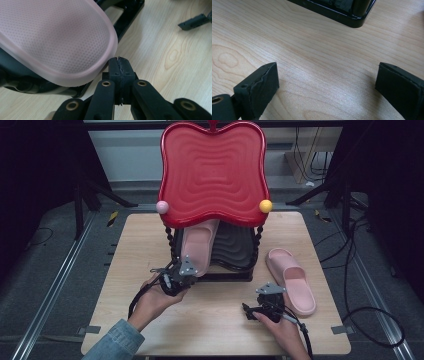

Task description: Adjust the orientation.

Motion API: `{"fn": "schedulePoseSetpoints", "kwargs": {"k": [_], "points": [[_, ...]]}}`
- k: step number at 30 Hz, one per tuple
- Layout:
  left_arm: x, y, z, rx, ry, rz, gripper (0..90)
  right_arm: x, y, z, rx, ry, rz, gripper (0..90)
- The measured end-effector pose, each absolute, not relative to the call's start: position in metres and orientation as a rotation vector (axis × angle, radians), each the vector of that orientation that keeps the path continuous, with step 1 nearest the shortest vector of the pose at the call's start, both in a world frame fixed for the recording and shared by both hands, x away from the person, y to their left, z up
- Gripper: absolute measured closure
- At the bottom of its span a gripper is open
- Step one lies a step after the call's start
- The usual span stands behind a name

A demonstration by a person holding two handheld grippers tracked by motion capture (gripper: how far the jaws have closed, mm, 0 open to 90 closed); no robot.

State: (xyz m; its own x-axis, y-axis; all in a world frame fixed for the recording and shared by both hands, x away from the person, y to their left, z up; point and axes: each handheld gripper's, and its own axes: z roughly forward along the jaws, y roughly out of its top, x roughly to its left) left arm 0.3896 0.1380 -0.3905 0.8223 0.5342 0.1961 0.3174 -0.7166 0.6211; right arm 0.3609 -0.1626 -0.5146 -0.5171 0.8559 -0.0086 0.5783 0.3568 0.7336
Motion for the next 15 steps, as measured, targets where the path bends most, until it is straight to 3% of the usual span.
{"fn": "schedulePoseSetpoints", "kwargs": {"k": [15], "points": [[0.413,0.127,-0.387,2.342,0.703,0.487,90.0,0.361,-0.163,-0.515,1.253,2.233,0.967,5.1]]}}
